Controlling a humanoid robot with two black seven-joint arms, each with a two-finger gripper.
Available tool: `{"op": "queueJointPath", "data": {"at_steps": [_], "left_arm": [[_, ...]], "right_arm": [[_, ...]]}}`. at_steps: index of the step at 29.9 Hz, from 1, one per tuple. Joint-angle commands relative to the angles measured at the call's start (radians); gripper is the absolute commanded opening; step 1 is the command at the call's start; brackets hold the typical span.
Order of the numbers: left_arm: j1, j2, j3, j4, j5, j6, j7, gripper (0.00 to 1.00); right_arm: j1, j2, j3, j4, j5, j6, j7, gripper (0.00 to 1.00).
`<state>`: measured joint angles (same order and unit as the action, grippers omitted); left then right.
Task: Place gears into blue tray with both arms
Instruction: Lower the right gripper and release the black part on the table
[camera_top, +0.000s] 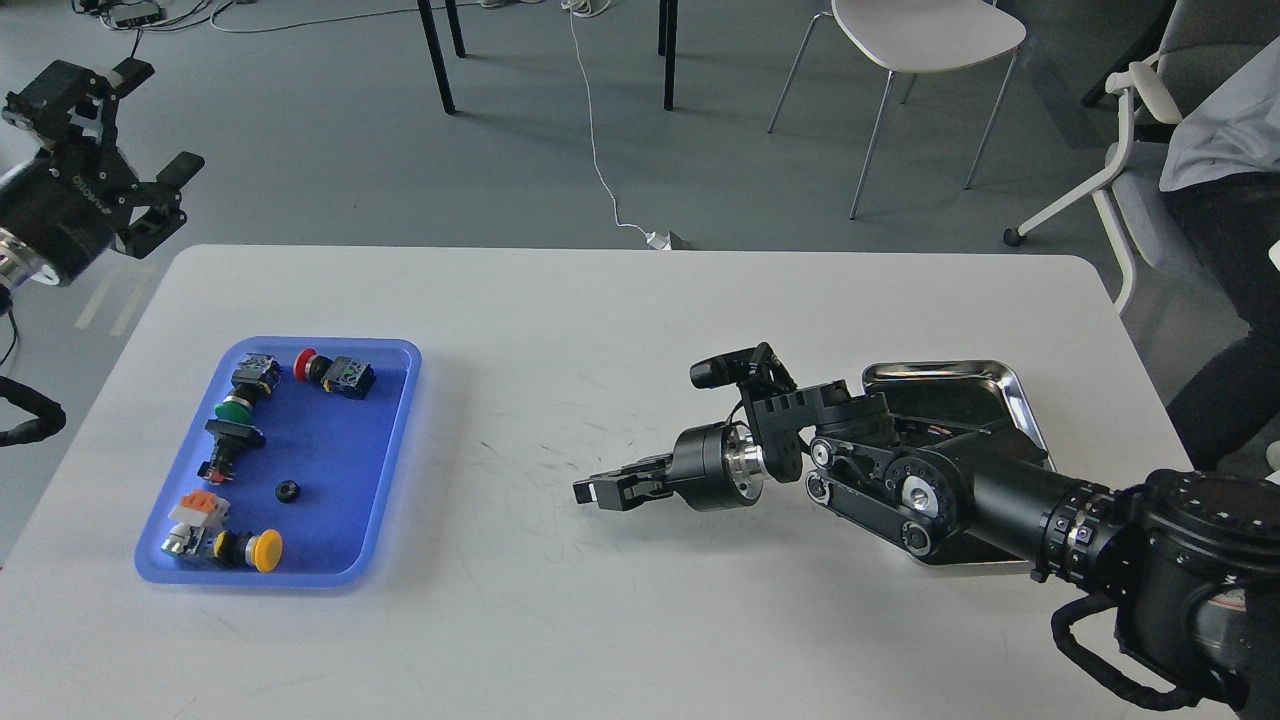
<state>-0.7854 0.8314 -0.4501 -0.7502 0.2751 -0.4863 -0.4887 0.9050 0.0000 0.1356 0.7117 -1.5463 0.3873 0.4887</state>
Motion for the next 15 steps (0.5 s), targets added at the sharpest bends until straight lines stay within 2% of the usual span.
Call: {"op": "queueJointPath", "data": {"at_steps": [1, 8, 15], "left_arm": [[0.0, 0.005, 0.001, 0.0, 0.0, 0.0, 0.0, 0.99], [0.0, 0.006, 0.001, 0.0, 0.0, 0.0, 0.0, 0.99], [0.0, 0.008, 0.005, 0.0, 0.001, 0.0, 0.0, 0.99]], "right_arm": [[0.0, 0.0, 0.002, -0.003, 0.002, -0.007, 0.0, 0.39], [0.002, 0.0, 0.007, -0.011, 0.003, -0.012, 0.0, 0.43], [0.002, 0.0, 0.065, -0.038, 0.089, -0.084, 0.0, 0.65]]}}
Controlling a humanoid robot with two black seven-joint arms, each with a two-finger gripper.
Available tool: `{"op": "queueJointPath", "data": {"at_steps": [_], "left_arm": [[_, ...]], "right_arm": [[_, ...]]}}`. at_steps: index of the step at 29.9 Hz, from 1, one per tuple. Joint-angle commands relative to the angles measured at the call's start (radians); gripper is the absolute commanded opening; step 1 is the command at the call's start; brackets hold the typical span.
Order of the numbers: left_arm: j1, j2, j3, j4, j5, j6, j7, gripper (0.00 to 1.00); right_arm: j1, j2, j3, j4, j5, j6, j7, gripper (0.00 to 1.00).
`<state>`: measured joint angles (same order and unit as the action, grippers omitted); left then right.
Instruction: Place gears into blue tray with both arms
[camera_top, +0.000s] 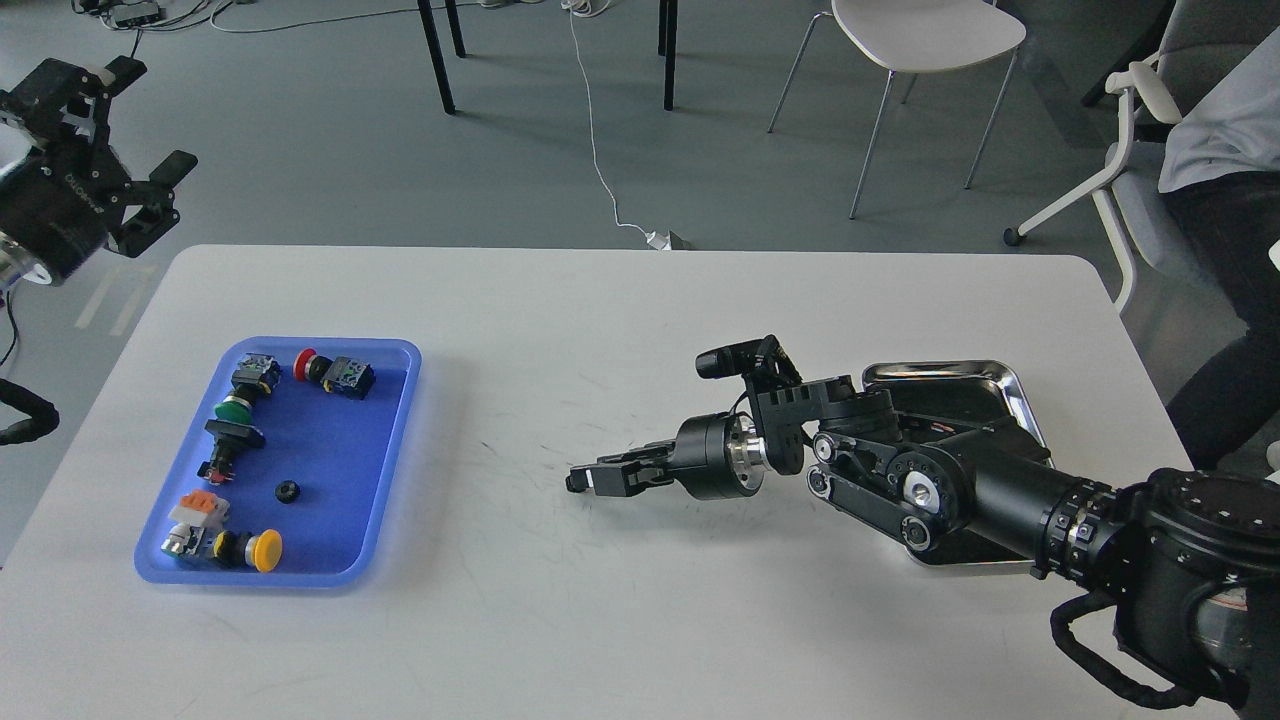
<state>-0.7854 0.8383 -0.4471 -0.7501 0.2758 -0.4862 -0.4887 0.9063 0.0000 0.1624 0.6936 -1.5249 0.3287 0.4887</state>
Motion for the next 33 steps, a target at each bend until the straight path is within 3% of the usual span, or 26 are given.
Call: {"op": "queueJointPath", "data": {"at_steps": [1, 6, 16, 24, 28, 33], "left_arm": [[0.0, 0.002, 0.002, 0.0, 0.0, 0.0, 0.0, 0.99], [-0.002, 0.002, 0.008, 0.0, 0.005, 0.0, 0.0, 0.99], [-0.014, -0.002, 0.064, -0.001, 0.022, 0.015, 0.0, 0.99], [-0.048, -0.002, 0.116, -0.031, 0.121, 0.009, 0.0, 0.99], [-0.049, 0.002, 0.116, -0.119, 0.221, 0.009, 0.0, 0.99], [-0.046, 0.027, 0.128, -0.27, 0.428, 0.075, 0.0, 0.99]], "right_arm": [[0.002, 0.0, 0.057, -0.037, 0.103, -0.025, 0.0, 0.67], [0.028, 0.0, 0.129, -0.106, 0.293, -0.046, 0.0, 0.72], [0.039, -0.002, 0.212, -0.115, 0.664, -0.217, 0.0, 0.89], [0.019, -0.115, 0.293, -0.118, 0.882, -0.309, 0.0, 0.94], [-0.017, -0.178, 0.335, -0.117, 0.991, -0.321, 0.0, 0.94], [-0.081, -0.235, 0.393, -0.117, 1.023, -0.326, 0.0, 0.94]]}}
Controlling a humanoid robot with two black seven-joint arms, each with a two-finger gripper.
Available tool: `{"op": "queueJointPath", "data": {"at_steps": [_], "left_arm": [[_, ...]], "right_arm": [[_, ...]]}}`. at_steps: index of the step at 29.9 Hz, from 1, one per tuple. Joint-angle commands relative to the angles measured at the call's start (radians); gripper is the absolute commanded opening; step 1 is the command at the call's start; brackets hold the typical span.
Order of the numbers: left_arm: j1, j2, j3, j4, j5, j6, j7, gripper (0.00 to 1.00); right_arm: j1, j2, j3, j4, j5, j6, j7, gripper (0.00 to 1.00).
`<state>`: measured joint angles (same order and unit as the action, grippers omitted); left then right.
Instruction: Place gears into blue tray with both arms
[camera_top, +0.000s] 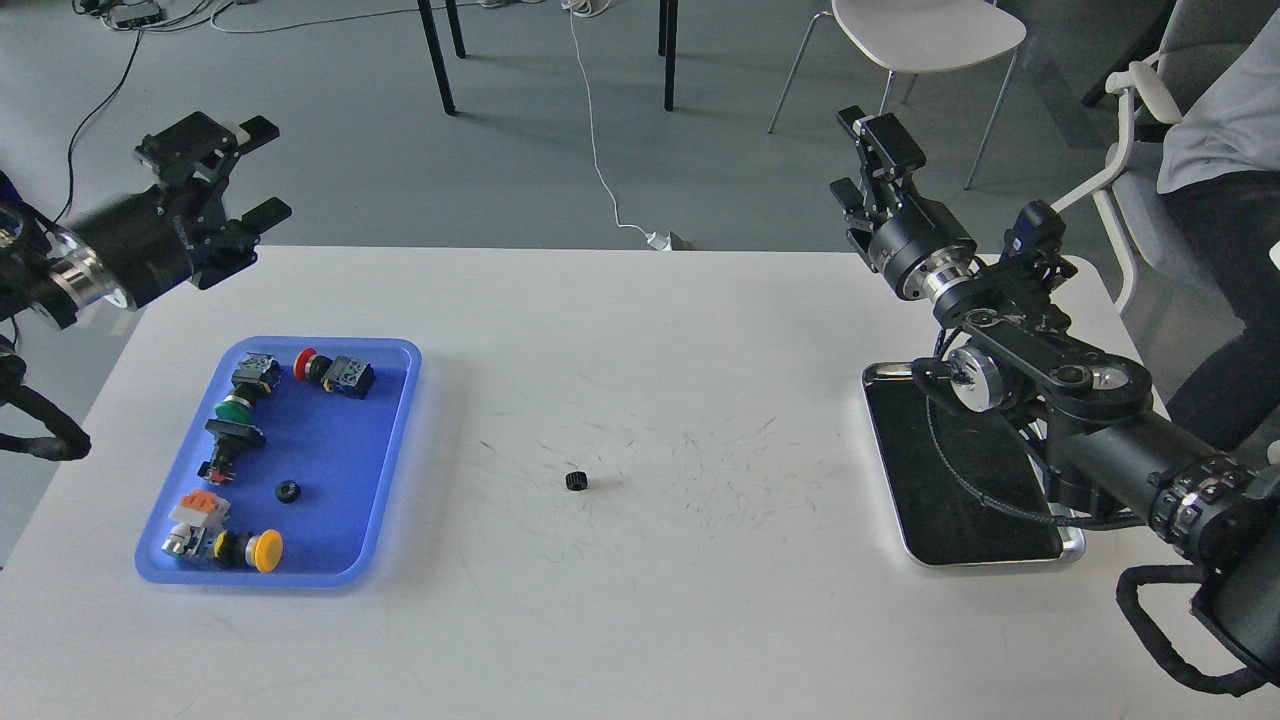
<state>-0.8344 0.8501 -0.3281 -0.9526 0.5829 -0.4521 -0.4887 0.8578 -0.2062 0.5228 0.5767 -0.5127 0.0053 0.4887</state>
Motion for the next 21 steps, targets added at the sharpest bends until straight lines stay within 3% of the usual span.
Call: {"op": "queueJointPath", "data": {"at_steps": [1, 8, 13, 21], "left_arm": [[0.0, 0.015, 0.014, -0.087, 0.17, 0.05, 0.0, 0.99], [0.008, 0.021, 0.018, -0.219, 0.422, 0.112, 0.0, 0.98], [0.009, 0.086, 0.032, -0.383, 0.584, 0.104, 0.0, 0.99], [0.012, 0.144, 0.09, -0.456, 0.769, 0.076, 0.0, 0.99]], "right_arm": [[-0.043, -0.039, 0.045, 0.0, 0.011, -0.002, 0.0, 0.94], [-0.065, -0.084, 0.088, -0.003, 0.011, -0.002, 0.0, 0.94], [-0.075, -0.097, 0.091, -0.023, 0.011, -0.002, 0.0, 0.94], [-0.083, -0.119, 0.111, -0.063, 0.025, 0.005, 0.0, 0.94]]}}
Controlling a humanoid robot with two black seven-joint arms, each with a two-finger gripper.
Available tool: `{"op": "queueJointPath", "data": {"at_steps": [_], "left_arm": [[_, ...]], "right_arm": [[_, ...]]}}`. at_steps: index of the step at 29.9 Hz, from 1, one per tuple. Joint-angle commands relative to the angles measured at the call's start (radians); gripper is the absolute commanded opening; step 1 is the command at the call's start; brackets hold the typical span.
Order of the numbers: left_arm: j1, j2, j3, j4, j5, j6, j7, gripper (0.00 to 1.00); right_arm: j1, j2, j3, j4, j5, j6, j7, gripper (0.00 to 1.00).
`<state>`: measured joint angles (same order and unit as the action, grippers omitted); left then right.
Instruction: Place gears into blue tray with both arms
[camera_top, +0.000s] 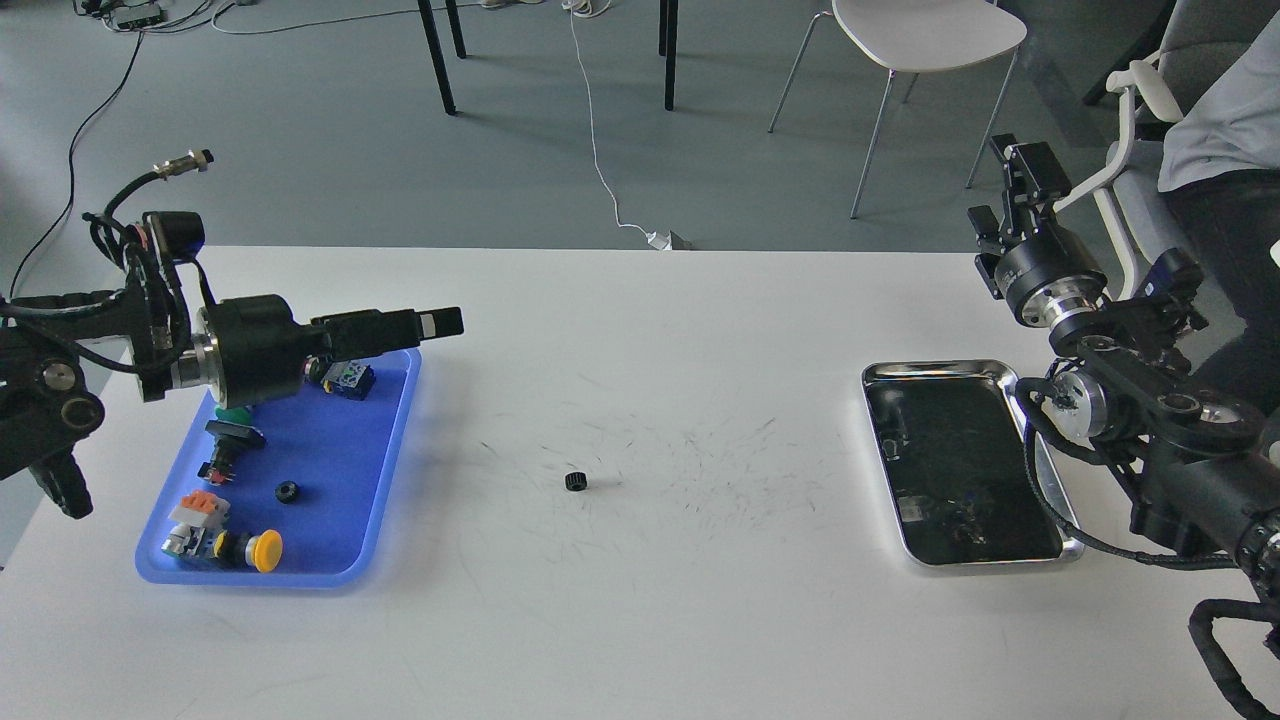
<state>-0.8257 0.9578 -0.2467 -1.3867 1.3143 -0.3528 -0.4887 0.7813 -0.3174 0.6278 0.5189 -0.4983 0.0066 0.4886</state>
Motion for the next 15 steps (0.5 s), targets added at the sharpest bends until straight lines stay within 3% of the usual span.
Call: {"op": "queueJointPath", "data": {"at_steps": [1, 4, 7, 15], "left_arm": [[0.002, 0.041, 0.009, -0.021, 0.04, -0.052, 0.0, 0.99], [-0.015, 0.047, -0.005, -0.026, 0.033, -0.136, 0.0, 0.99], [-0.02, 0.036, -0.006, -0.023, 0.051, -0.136, 0.0, 0.99], [-0.032, -0.014, 0.003, -0.044, 0.434, 0.095, 0.0, 0.98]], "right_arm": [[-0.011, -0.008, 0.007, -0.007, 0.014, 0.004, 0.0, 0.94], [-0.016, -0.008, 0.007, -0.005, 0.015, 0.004, 0.0, 0.94], [-0.028, -0.008, 0.007, -0.005, 0.015, 0.004, 0.0, 0.94], [-0.031, -0.008, 0.007, -0.005, 0.015, 0.004, 0.0, 0.94]]}}
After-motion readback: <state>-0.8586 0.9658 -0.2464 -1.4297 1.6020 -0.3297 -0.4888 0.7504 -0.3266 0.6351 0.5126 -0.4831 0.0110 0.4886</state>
